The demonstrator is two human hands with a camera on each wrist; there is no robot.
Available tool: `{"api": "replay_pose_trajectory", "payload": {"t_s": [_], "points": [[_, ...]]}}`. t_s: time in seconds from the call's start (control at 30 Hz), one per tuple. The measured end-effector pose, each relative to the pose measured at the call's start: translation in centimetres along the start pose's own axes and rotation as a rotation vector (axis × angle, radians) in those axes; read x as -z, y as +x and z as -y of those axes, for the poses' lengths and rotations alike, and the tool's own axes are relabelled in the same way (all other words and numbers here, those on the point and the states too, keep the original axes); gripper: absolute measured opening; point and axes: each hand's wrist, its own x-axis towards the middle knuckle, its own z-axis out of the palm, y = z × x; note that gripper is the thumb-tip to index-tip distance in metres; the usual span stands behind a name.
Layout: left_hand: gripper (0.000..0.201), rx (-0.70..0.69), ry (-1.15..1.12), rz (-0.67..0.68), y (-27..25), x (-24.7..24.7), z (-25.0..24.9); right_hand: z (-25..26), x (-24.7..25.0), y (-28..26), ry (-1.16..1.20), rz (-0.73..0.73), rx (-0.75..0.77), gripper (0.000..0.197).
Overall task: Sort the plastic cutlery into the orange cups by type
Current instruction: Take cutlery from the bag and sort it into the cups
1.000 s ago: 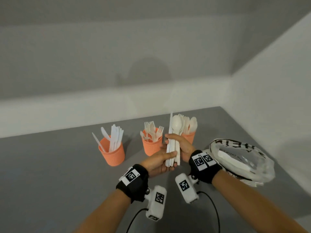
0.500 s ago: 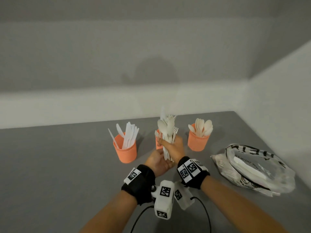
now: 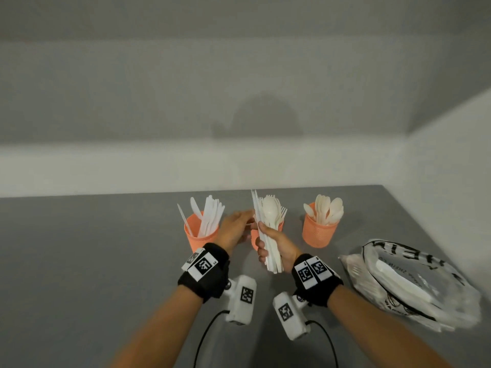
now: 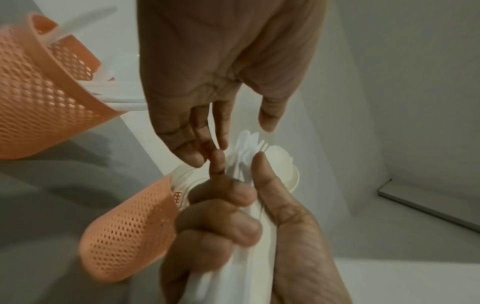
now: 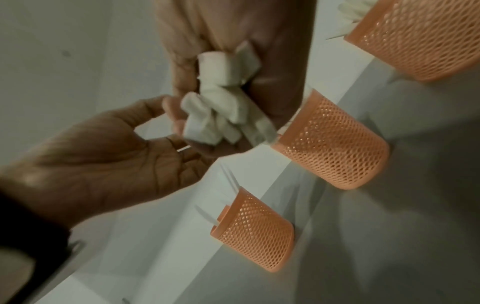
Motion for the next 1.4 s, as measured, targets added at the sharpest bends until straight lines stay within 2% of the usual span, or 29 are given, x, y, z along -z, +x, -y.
{"api": "replay_pose_trajectory", "payload": {"t_s": [0.1,0.17,0.27,0.4,0.5,0.7,0.87,0.93,1.03,1.13,1.2,1.27,1.4], "points": [[0.028,-0.014,0.051,-0.087,1.1,-0.1,-0.2,-0.2,-0.2,0.0,-0.067,0.055,-0.005,0.019],[0.032,-0.047,0.086,-0.143,1.7,-0.3,-0.1,-0.3,0.1,0.1,-0.13,0.03,0.031,0.03],[0.021,-0.09,0.1,-0.18,2.1,-0.3,-0.1,-0.4,0.8,0.4,-0.155,-0.002,0.038,0.043],[0.014,-0.082,0.083,-0.18,2.6,-0.3,0.1,0.0,1.4,0.3,-0.106,0.015,-0.028,0.025],[0.012,-0.083,0.057,-0.205,2.9,-0.2,0.2,0.0,1.5,0.3,-0.085,0.02,-0.038,0.026],[0.018,-0.101,0.077,-0.228,2.8,-0.3,0.7,-0.2,1.3,0.9,-0.051,0.035,-0.011,0.013],[0.011,-0.157,0.209,-0.192,2.2,-0.6,1.0,-0.1,1.3,1.1,-0.163,0.003,0.02,0.013],[0.015,-0.157,0.233,-0.222,2.2,-0.5,1.1,-0.2,1.4,1.2,-0.162,0.002,0.022,0.012],[0.026,-0.122,0.085,-0.35,2.7,-0.2,0.9,-0.1,1.6,1.2,-0.069,0.03,0.008,0.013],[0.02,-0.167,-0.099,-0.429,2.7,0.2,0.3,0.0,1.9,1.2,-0.002,0.035,-0.006,0.02],[0.014,-0.181,-0.048,-0.415,2.7,0.4,0.2,0.1,2.1,1.1,0.007,0.036,-0.021,0.014],[0.013,-0.152,0.063,-0.334,2.7,0.5,0.4,0.3,2.1,1.0,0.001,0.038,-0.03,0.006],[0.017,-0.088,0.134,-0.131,2.5,-0.1,1.1,0.6,1.3,0.5,-0.047,0.097,-0.085,0.013]]}}
